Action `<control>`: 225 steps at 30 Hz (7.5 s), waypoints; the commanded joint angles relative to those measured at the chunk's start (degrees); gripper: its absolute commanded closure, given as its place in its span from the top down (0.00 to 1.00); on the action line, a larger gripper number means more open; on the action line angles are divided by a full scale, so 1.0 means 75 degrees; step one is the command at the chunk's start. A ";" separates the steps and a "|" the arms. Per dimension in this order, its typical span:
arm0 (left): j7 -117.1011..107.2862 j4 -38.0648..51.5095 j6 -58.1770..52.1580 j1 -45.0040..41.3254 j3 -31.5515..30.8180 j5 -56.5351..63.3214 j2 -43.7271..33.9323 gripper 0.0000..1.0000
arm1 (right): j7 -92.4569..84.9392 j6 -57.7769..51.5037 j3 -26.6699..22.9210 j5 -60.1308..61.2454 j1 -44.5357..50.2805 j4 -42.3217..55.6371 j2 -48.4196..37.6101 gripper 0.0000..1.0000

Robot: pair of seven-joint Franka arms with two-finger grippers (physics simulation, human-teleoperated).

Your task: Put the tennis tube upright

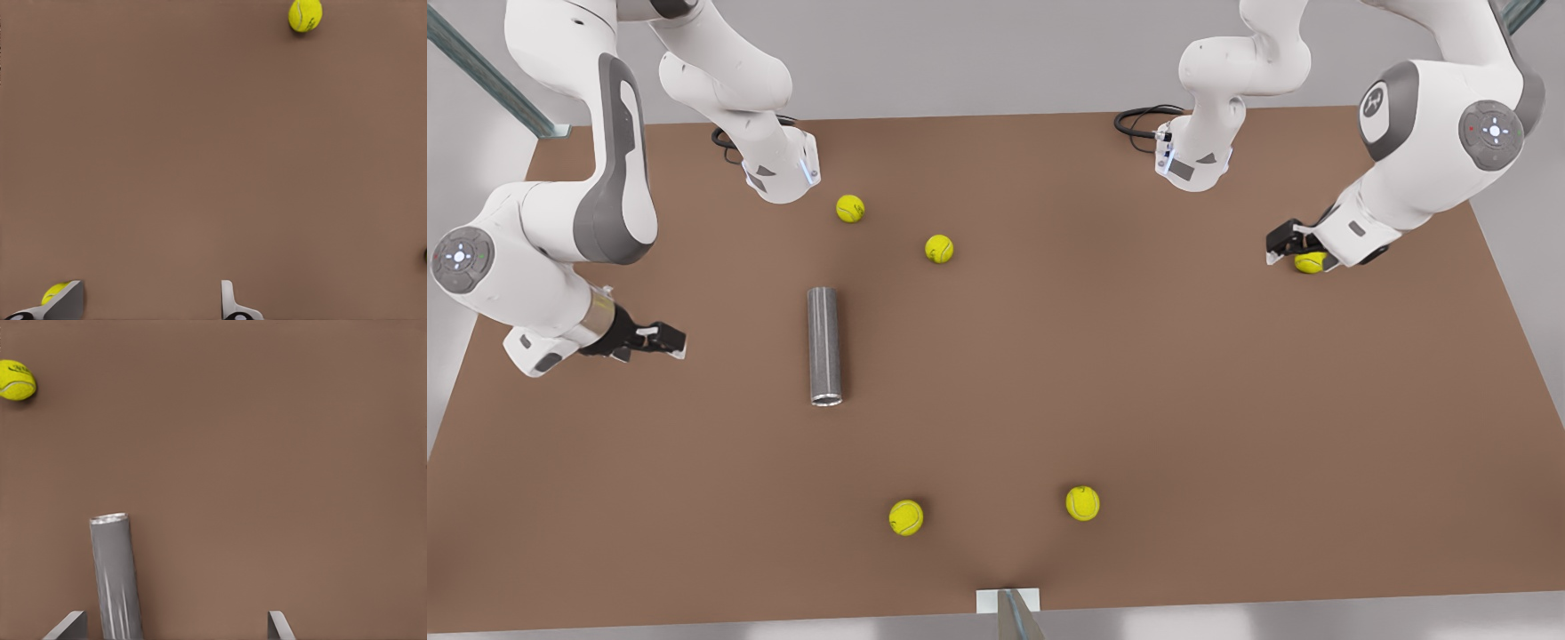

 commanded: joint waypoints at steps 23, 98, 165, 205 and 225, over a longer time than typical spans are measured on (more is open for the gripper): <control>-0.0454 -0.0032 -0.0229 -0.0003 -0.0432 0.0245 0.0353 1.00 | 0.0499 0.1269 0.0141 -0.0449 0.0637 -0.0087 0.1093 1.00; -0.1462 0.1372 -0.0487 -0.0003 -0.0760 -0.1442 0.1781 1.00 | -0.4563 0.1973 0.0188 -0.1281 0.5618 0.5326 0.6167 1.00; 0.2124 0.5968 0.3626 -0.1245 -0.2225 -0.6611 0.9857 1.00 | 0.0219 -0.0149 -0.0187 -0.0003 0.0380 0.0826 0.0437 1.00; 0.2007 0.5593 0.2876 -0.1363 -0.2284 -0.8040 0.9599 0.54 | 0.0219 -0.0102 -0.0175 0.0008 0.0380 0.0838 0.0437 1.00; -0.0102 0.4667 0.1119 -0.1058 -0.0386 -0.6799 0.6846 0.21 | 0.0219 -0.0113 -0.0175 0.0008 0.0391 0.0850 0.0484 1.00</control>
